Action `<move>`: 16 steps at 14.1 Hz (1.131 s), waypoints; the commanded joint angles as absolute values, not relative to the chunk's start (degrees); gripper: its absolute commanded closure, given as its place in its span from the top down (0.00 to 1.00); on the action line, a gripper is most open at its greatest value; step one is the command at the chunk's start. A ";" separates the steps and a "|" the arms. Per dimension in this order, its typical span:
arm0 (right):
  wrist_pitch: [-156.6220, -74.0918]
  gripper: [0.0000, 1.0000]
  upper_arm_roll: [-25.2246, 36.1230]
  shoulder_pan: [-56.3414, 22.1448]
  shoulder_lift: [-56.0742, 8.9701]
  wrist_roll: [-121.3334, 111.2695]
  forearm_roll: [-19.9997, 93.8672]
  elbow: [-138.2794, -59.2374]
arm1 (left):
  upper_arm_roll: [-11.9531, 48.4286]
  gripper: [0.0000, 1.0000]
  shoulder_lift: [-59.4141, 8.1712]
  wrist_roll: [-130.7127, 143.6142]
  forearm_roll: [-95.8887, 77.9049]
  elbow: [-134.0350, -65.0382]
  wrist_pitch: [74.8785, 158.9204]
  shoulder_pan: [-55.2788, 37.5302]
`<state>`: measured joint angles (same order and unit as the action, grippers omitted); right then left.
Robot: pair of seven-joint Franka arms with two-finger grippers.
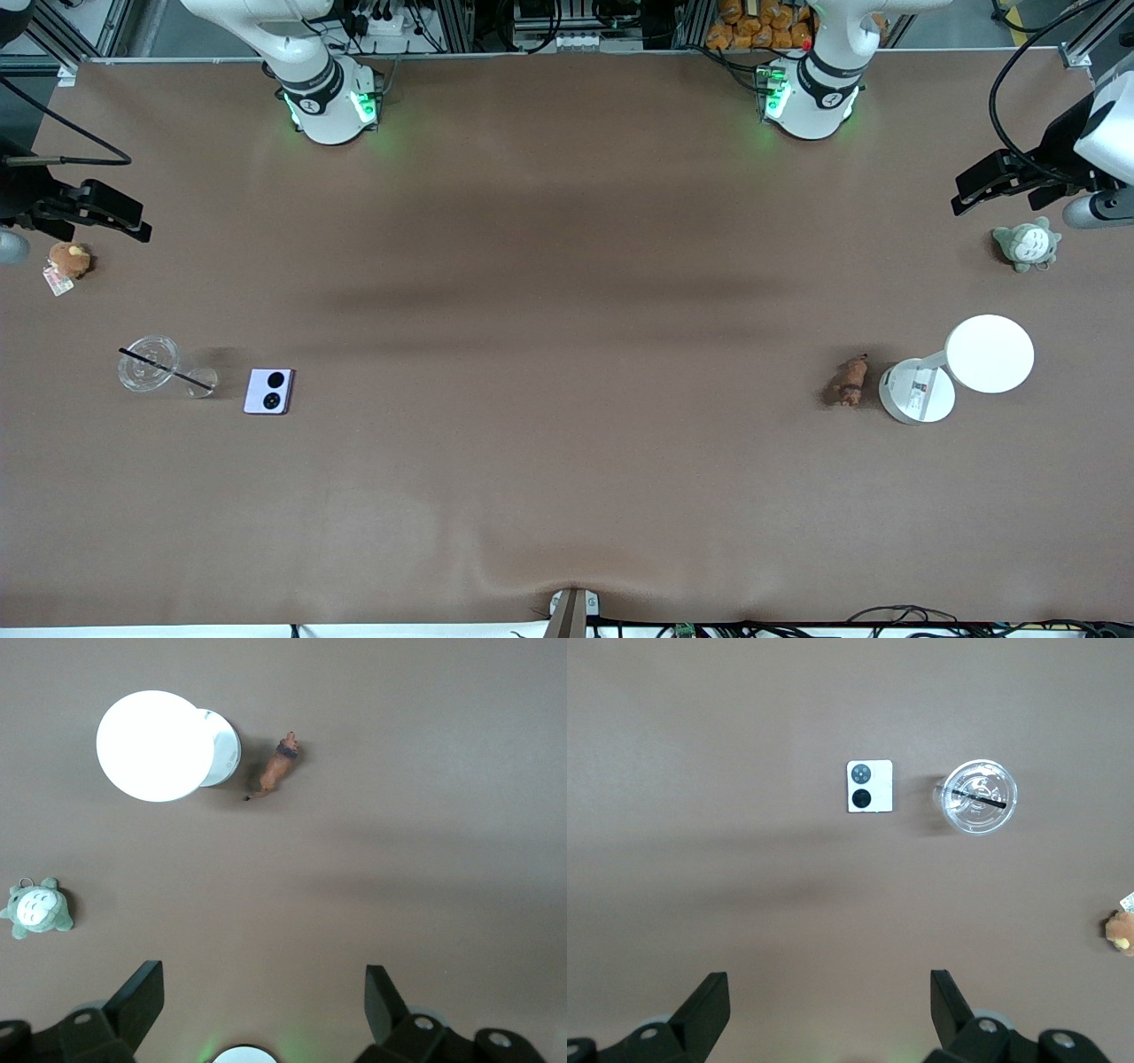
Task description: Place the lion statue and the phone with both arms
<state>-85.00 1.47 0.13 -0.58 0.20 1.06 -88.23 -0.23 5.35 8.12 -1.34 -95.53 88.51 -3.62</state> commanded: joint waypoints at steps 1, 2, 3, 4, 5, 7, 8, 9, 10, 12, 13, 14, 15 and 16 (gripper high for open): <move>-84.38 1.00 1.75 0.70 0.18 -0.35 0.61 -88.33 | -0.26 1.00 4.66 8.35 -1.32 -94.22 88.24 -3.96; -84.38 1.00 1.76 0.79 0.18 -0.35 0.70 -88.33 | -0.26 1.00 4.75 8.35 -1.32 -94.22 88.07 -3.87; -84.38 1.00 1.76 0.79 0.18 -0.35 0.70 -88.33 | -0.18 1.00 4.83 8.26 -1.32 -94.22 88.07 -3.87; -84.29 1.00 1.76 0.79 0.18 -0.35 0.70 -88.33 | -0.26 1.00 4.83 8.26 -1.32 -94.22 87.98 -3.87; -84.11 1.00 1.76 0.70 0.18 -0.35 0.70 -88.24 | -0.18 1.00 4.83 8.26 -1.32 -94.22 87.98 -3.87; -84.37 1.00 1.41 0.53 0.18 -0.18 0.79 -88.07 | -0.26 1.00 4.92 8.52 -1.32 -94.13 87.89 -3.87; -84.11 1.00 1.32 0.61 0.18 -0.18 0.79 -87.89 | -0.26 1.00 4.92 8.53 -1.32 -94.04 87.89 -3.87; -84.11 1.00 1.32 0.62 0.18 -0.18 0.79 -87.89 | -0.26 1.00 5.01 8.44 -1.23 -93.52 87.80 -3.87; -84.11 1.00 1.32 0.62 0.18 -0.18 0.79 -87.89 | -0.26 1.00 5.01 8.52 -1.23 -93.25 87.28 -3.87; -84.11 1.00 1.41 0.70 0.18 -0.26 0.70 -87.89 | -0.26 1.00 4.84 8.09 -1.14 -92.38 86.84 -3.87; -84.11 1.00 1.41 0.70 0.26 -0.26 0.70 -87.89 | -0.26 1.00 4.75 8.09 -1.14 -91.85 86.05 -3.95; -84.02 1.00 1.41 0.70 0.26 -0.26 0.70 -87.80 | -0.18 1.00 4.66 8.09 -1.06 -91.58 85.44 -4.04; -83.94 1.00 1.32 0.70 0.44 -0.26 0.70 -87.80 | -0.18 1.00 4.66 7.91 -1.05 -91.58 85.08 -4.13; -83.94 1.00 1.23 0.70 0.61 -0.26 0.70 -87.89 | 0.09 1.00 4.66 7.91 -1.05 -91.58 84.73 -4.22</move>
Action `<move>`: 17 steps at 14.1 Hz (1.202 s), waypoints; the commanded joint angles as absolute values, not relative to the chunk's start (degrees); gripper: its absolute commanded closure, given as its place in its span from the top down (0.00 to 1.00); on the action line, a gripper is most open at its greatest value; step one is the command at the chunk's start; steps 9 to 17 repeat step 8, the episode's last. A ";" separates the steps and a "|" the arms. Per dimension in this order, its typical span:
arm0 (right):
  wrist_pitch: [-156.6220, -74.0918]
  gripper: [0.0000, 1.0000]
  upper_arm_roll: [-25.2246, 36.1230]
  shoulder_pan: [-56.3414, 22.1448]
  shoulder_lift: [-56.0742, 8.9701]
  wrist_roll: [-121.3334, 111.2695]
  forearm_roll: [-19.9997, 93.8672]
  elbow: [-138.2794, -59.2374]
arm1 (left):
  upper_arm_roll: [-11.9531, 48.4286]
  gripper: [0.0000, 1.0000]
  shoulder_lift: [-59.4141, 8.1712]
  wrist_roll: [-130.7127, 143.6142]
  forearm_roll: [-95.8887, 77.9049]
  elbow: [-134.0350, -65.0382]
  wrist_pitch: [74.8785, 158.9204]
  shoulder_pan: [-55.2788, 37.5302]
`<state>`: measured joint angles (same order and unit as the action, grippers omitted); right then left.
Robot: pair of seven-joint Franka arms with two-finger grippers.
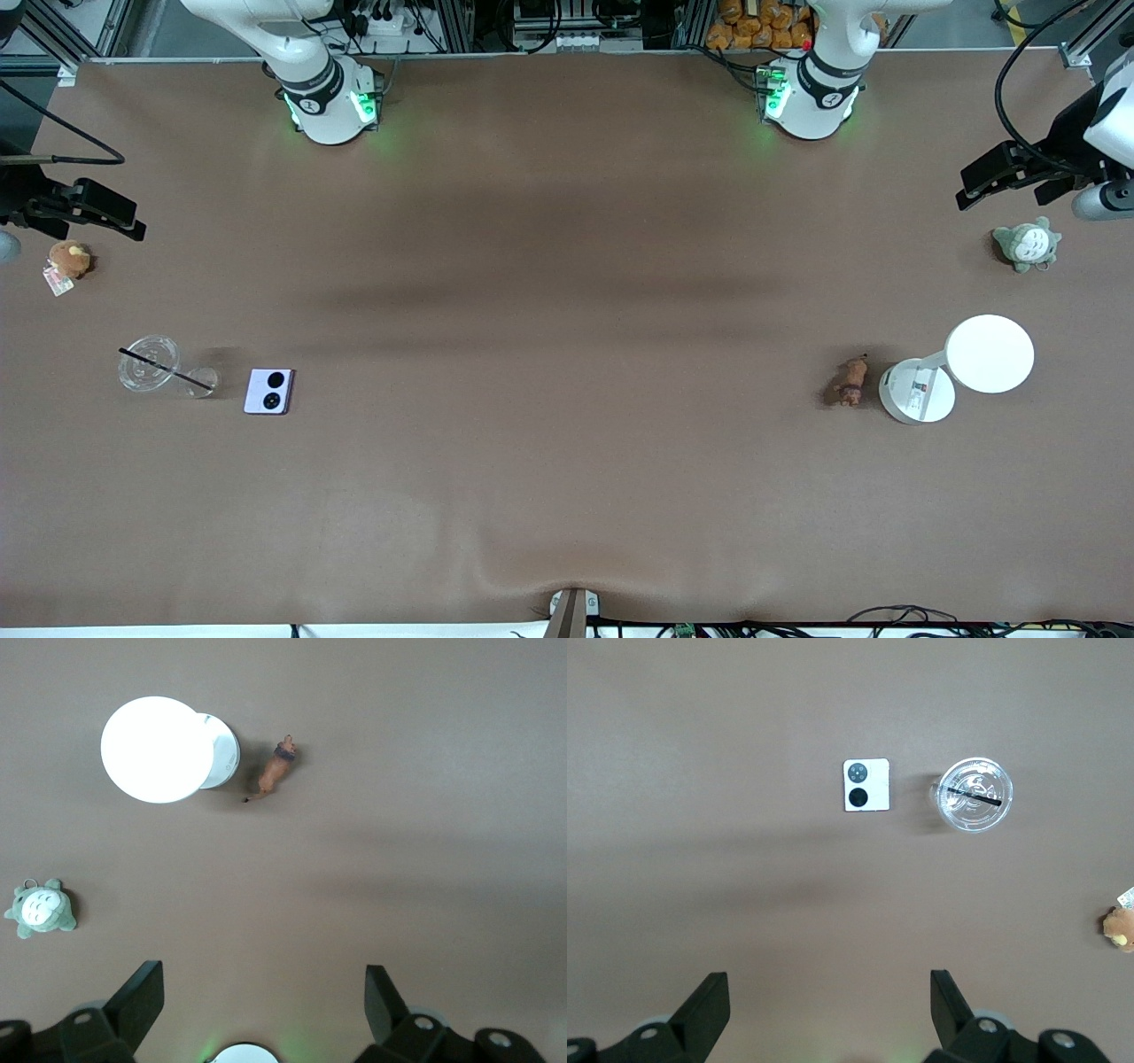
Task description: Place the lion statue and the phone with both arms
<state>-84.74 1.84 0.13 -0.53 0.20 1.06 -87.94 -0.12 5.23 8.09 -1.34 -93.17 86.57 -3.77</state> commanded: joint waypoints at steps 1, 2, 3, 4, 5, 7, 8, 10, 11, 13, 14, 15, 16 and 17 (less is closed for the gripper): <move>-84.11 1.00 1.06 0.62 0.62 -0.18 0.70 -87.89 | 0.61 1.00 4.75 7.91 -0.88 -91.58 84.29 -4.13; -84.20 1.00 1.05 0.62 0.53 -0.18 0.70 -87.89 | 1.14 1.00 4.75 7.48 0.08 -91.58 83.94 -4.04; -84.29 1.00 1.14 0.62 0.53 -0.26 0.70 -87.89 | 2.01 1.00 4.75 7.38 1.22 -91.41 83.76 -4.13; -84.03 1.00 1.06 0.53 0.61 -0.18 0.79 -87.89 | 3.33 1.00 4.66 7.47 1.84 -91.15 83.76 -4.04; -83.76 1.00 1.05 0.53 0.96 -0.18 0.79 -87.98 | 3.86 1.00 4.66 7.47 2.28 -91.06 83.85 -3.96; -83.32 1.00 1.05 0.53 1.32 -0.18 0.79 -87.89 | 3.87 1.00 4.66 7.38 2.29 -90.97 83.85 -3.78; -83.41 1.00 1.05 0.53 1.32 -0.18 1.05 -87.89 | 3.87 1.00 4.66 7.38 2.29 -90.97 83.85 -3.69; -83.41 1.00 1.05 0.53 1.32 -0.18 1.05 -87.89 | 3.87 1.00 4.66 7.38 2.29 -90.97 83.85 -3.69; -83.41 1.00 1.05 0.53 1.32 -0.18 1.05 -87.89 | 3.87 1.00 4.66 7.38 2.29 -90.97 83.85 -3.69; -83.41 1.00 1.05 0.53 1.32 -0.18 1.05 -87.89 | 3.87 1.00 4.66 7.38 2.29 -90.97 83.85 -3.69; -83.41 1.00 1.05 0.53 1.32 -0.18 1.05 -87.89 | 3.87 1.00 4.66 7.38 2.29 -90.97 83.85 -3.69; -83.41 1.00 1.05 0.53 1.32 -0.18 1.05 -87.89 | 3.87 1.00 4.66 7.38 2.29 -90.97 83.85 -3.69; -83.41 1.00 1.05 0.53 1.32 -0.18 1.05 -87.89 | 3.87 1.00 4.66 7.38 2.29 -90.97 83.85 -3.69; -83.41 1.00 1.05 0.53 1.32 -0.18 1.05 -87.89 | 3.87 1.00 4.66 7.38 2.29 -90.97 83.85 -3.69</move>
